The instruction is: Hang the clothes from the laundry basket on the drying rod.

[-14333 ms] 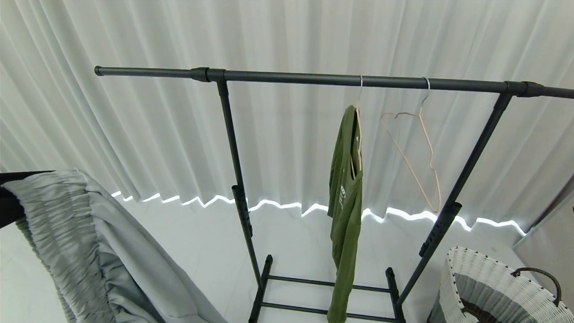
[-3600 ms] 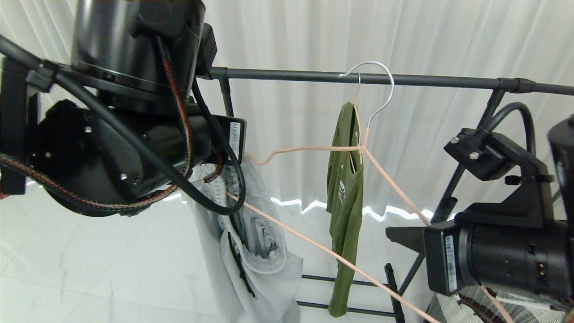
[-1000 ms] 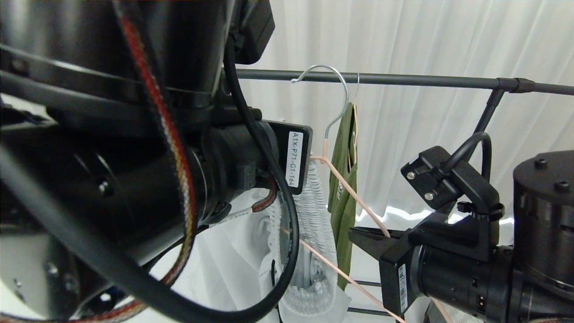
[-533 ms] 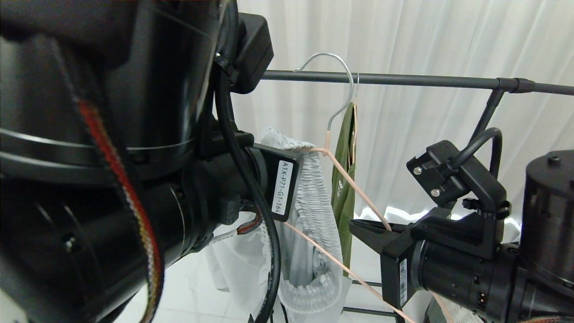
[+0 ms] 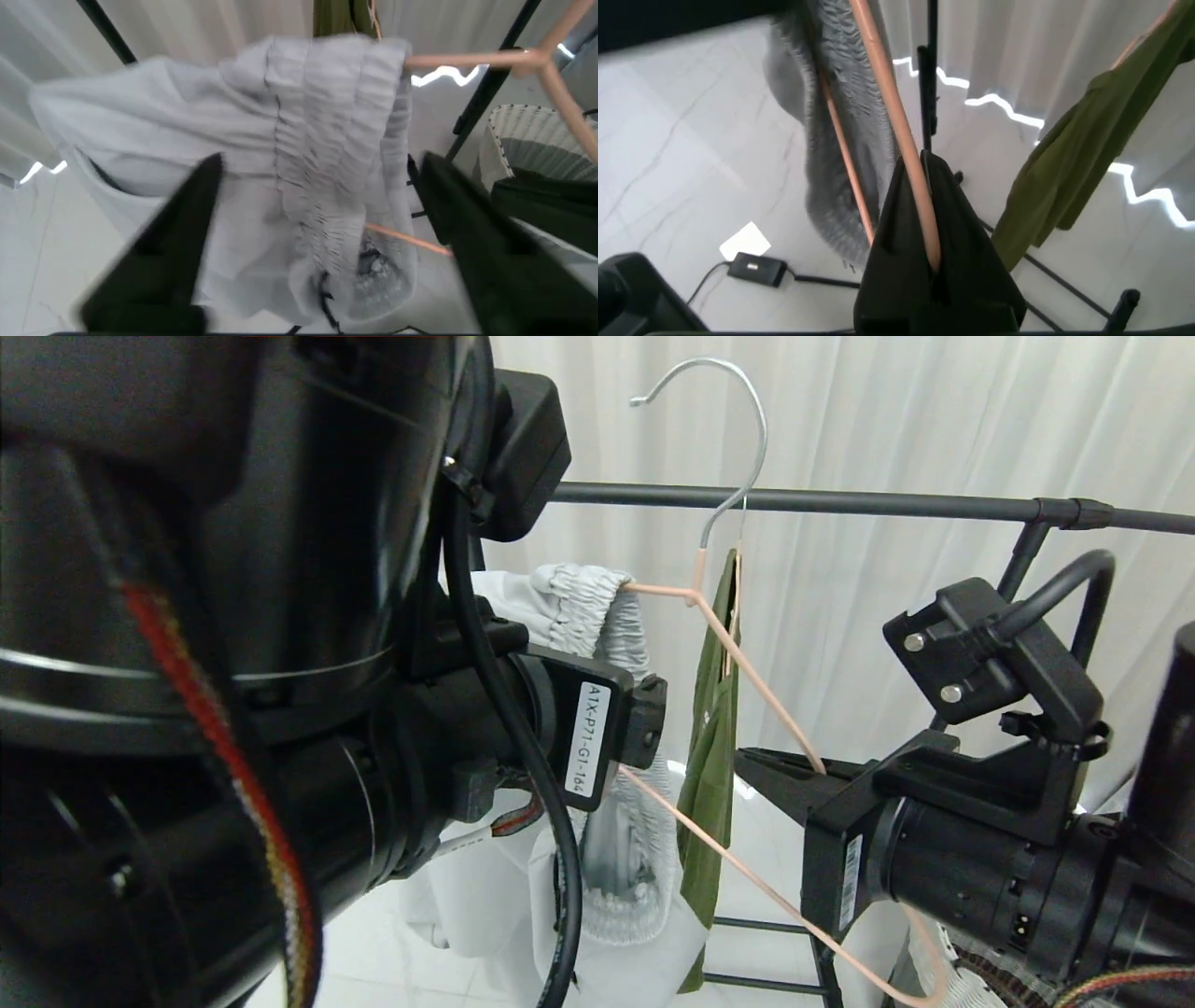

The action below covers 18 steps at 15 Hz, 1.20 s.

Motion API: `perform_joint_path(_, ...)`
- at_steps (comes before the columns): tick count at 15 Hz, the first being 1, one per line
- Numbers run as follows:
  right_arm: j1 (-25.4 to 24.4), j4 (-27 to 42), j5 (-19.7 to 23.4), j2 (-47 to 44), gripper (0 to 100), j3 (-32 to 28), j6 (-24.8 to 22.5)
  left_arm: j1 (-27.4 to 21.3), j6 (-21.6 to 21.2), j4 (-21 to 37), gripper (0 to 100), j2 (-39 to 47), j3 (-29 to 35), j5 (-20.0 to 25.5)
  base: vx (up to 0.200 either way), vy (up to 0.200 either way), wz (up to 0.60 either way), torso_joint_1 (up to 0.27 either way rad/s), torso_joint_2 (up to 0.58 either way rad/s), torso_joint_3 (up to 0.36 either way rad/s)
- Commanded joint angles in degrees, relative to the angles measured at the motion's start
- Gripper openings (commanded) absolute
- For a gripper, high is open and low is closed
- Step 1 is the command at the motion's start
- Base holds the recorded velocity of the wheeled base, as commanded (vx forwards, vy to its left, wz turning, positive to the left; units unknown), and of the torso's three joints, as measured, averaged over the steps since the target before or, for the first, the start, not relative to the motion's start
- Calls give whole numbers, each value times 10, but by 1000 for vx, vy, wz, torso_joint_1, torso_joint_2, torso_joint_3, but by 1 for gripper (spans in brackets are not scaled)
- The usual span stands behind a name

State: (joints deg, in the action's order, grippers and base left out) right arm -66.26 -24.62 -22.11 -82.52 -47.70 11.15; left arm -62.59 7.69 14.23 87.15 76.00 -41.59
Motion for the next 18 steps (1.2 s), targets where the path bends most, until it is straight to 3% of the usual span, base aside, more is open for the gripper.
perform_joint_path(1,0,-9,-3,-1,0,6,-2,-1,0,0,100,-1,-3,-1,0,0,0,0,0,0)
perform_joint_path(6,24,-32,0,27,0,43,-43,-1,-9,0,100,-42,-44,0,0,0,0,0,0,0)
perform_joint_path(8,42,-29,8,53,0,55,-57,4,-60,-1,100,-98,-89,4,0,0,0,0,0,0)
perform_joint_path(11,53,-29,38,74,0,73,-76,13,-122,-2,100,-147,-118,70,0,0,0,0,0,0)
perform_joint_path(14,53,-27,46,75,0,72,-84,79,-254,-13,100,-184,-148,158,0,0,0,0,0,0)
perform_joint_path(15,53,-19,52,78,0,71,-89,113,-320,-37,100,-191,-162,192,0,0,0,0,0,0)
perform_joint_path(16,53,-10,55,79,0,69,-90,133,-358,-54,100,-194,-170,210,0,0,0,0,0,0)
perform_joint_path(17,52,-1,62,79,0,62,-91,186,-457,-122,100,-195,-199,274,0,0,0,0,0,0)
perform_joint_path(18,50,-1,62,78,0,60,-91,213,-494,-171,100,-190,-218,322,0,0,0,0,0,0)
